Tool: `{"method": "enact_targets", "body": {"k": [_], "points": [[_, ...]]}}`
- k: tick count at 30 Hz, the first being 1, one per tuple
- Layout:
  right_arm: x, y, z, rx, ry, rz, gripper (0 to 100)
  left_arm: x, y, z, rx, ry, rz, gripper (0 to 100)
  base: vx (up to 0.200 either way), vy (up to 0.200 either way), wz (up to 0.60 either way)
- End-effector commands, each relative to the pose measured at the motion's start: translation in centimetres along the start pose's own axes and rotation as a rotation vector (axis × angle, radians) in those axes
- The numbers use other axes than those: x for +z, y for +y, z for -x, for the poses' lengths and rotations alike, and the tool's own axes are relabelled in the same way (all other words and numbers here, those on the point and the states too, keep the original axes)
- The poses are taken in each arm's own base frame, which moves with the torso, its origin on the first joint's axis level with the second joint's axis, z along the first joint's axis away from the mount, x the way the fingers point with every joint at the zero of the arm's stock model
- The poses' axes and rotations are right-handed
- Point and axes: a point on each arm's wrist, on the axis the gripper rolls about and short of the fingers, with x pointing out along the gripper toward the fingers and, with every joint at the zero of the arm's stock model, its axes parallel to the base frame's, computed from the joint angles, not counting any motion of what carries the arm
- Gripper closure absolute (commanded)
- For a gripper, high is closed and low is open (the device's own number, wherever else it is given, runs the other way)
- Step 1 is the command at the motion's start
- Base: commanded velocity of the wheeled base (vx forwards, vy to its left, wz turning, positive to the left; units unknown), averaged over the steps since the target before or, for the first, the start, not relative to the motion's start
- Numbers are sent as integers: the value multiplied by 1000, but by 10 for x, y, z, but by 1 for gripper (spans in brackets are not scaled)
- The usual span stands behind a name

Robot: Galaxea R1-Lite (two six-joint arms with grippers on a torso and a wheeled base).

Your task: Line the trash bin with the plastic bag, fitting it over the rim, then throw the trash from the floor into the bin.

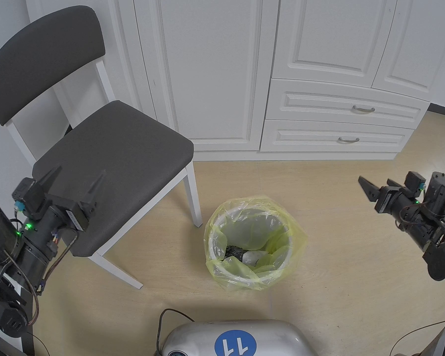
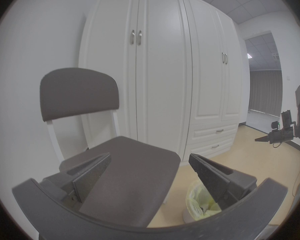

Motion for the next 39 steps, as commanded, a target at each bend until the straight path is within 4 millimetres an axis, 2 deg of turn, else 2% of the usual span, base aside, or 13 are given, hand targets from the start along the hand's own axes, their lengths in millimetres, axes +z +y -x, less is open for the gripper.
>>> {"method": "enact_targets", "body": {"k": [1,3,7,11,12,13,18,21,22,23,26,31,39], "points": [[44,-7,39,-41,-172,-3,0,29,13,24,50,-135,18,0,0,0,0],[49,-8,46,-46,-187,-2,0,32,14,31,51,-151,21,0,0,0,0],[67,-6,78,-53,-232,-2,0,45,21,59,71,-232,33,0,0,0,0],[81,-2,100,-48,-267,-3,0,53,26,72,125,-248,32,0,0,0,0],[90,1,112,-42,-289,-2,0,55,28,78,150,-239,29,0,0,0,0],[92,2,116,-41,-294,-4,0,56,29,79,154,-236,28,0,0,0,0],[104,6,157,-61,-339,-6,0,64,37,100,216,-221,9,0,0,0,0],[107,8,181,-71,-374,-8,0,68,40,112,249,-229,3,0,0,0,0],[106,8,182,-71,-372,-8,0,69,40,113,250,-232,3,0,0,0,0],[106,10,198,-69,-392,-8,0,69,41,121,260,-233,11,0,0,0,0],[105,11,220,-62,-422,-8,0,70,42,132,275,-247,28,0,0,0,0],[93,12,258,-52,-445,-22,0,76,43,155,316,-293,20,0,0,0,0],[78,13,291,-38,-514,-66,0,67,39,188,342,-311,0,0,0,0,0]]}}
